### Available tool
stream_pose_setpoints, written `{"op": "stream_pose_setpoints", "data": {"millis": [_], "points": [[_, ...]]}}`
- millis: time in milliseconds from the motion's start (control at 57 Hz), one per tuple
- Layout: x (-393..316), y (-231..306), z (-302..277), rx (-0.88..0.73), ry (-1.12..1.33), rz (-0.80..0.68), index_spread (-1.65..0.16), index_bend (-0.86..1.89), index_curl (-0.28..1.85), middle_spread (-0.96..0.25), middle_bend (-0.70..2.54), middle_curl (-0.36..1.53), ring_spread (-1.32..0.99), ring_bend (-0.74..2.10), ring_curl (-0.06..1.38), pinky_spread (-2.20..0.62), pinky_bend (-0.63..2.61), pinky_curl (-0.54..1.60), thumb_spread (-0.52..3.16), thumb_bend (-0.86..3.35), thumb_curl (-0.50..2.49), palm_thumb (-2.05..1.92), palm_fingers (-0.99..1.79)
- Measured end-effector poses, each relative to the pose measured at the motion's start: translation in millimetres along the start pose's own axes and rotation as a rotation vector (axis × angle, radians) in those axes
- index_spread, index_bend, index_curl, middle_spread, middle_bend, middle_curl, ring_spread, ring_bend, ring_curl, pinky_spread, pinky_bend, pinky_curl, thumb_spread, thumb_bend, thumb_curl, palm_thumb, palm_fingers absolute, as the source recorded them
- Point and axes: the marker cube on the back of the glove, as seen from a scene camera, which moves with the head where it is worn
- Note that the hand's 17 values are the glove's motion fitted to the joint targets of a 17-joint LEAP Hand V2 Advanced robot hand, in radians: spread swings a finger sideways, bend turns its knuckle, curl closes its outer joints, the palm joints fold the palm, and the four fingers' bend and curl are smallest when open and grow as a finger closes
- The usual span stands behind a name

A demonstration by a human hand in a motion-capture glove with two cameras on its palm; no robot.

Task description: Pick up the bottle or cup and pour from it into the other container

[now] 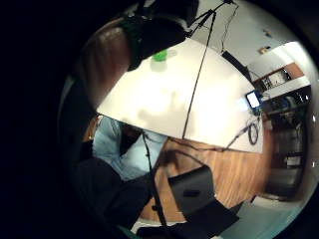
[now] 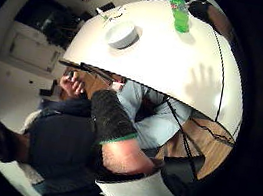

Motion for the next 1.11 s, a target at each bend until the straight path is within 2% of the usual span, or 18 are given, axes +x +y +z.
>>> {"op": "stream_pose_setpoints", "data": {"millis": [70,140,193,263,386,439,456,509,544,614,702,772,825,930,1035,1105], "points": [[1,3,-1,0.008,-0.013,0.056,-0.26,0.28,0.15,0.01,0.34,0.12,0.10,0.19,0.08,0.20,0.33,0.09,0.60,0.08,0.09,0.19,0.55],[4,-3,0,0.132,-0.011,0.153,-0.31,0.26,0.20,0.01,0.34,0.16,0.13,0.19,0.11,0.25,0.33,0.12,0.75,0.06,0.13,0.20,0.54],[4,3,-2,0.121,-0.019,0.159,-0.34,0.24,0.22,0.01,0.34,0.18,0.14,0.18,0.12,0.28,0.33,0.13,0.83,0.05,0.15,0.21,0.53],[5,-14,-3,0.254,-0.018,0.269,-0.36,0.22,0.25,0.01,0.33,0.20,0.15,0.18,0.13,0.31,0.33,0.14,0.90,0.02,0.18,0.22,0.53],[3,-9,-7,0.160,-0.011,0.262,-0.37,0.19,0.28,0.01,0.31,0.23,0.16,0.18,0.15,0.33,0.32,0.15,0.96,-0.01,0.22,0.23,0.53],[-1,-14,-5,0.196,-0.006,0.327,-0.38,0.19,0.29,0.01,0.30,0.24,0.16,0.18,0.15,0.34,0.31,0.16,0.98,-0.02,0.24,0.23,0.53],[-1,-16,-6,0.194,-0.001,0.314,-0.38,0.19,0.29,0.01,0.30,0.25,0.17,0.18,0.15,0.34,0.31,0.16,0.98,-0.02,0.24,0.23,0.53],[2,-13,-9,0.083,0.017,0.128,-0.38,0.18,0.30,0.01,0.29,0.26,0.17,0.18,0.16,0.34,0.31,0.16,0.99,-0.02,0.25,0.23,0.53],[2,-15,-10,0.038,0.028,0.065,-0.38,0.18,0.30,0.01,0.29,0.26,0.17,0.18,0.16,0.35,0.31,0.17,0.99,-0.02,0.26,0.23,0.53],[-2,-28,-9,0.045,0.046,0.087,-0.38,0.17,0.31,0.01,0.29,0.28,0.17,0.18,0.16,0.35,0.31,0.18,1.00,-0.03,0.27,0.23,0.53],[-6,-51,-3,0.159,0.059,0.235,-0.38,0.16,0.31,0.02,0.28,0.29,0.17,0.18,0.17,0.35,0.31,0.19,1.00,-0.03,0.28,0.23,0.51],[1,-59,-2,0.124,0.063,0.134,-0.38,0.15,0.31,0.02,0.28,0.30,0.17,0.18,0.18,0.35,0.32,0.19,0.99,-0.03,0.29,0.22,0.50],[4,-70,-1,0.134,0.060,0.144,-0.38,0.15,0.31,0.03,0.28,0.30,0.17,0.18,0.19,0.35,0.32,0.20,0.99,-0.03,0.30,0.22,0.50],[11,-75,-6,-0.026,0.036,0.116,-0.38,0.15,0.31,0.03,0.28,0.31,0.18,0.18,0.19,0.35,0.34,0.21,0.99,-0.03,0.30,0.22,0.48],[23,-101,-3,0.127,0.037,0.202,-0.39,0.15,0.30,0.04,0.28,0.32,0.18,0.18,0.20,0.35,0.35,0.22,0.98,-0.03,0.31,0.22,0.46],[35,-106,-7,0.029,0.023,0.161,-0.38,0.14,0.29,0.04,0.28,0.32,0.18,0.19,0.20,0.36,0.36,0.23,0.97,-0.03,0.32,0.22,0.45]]}}
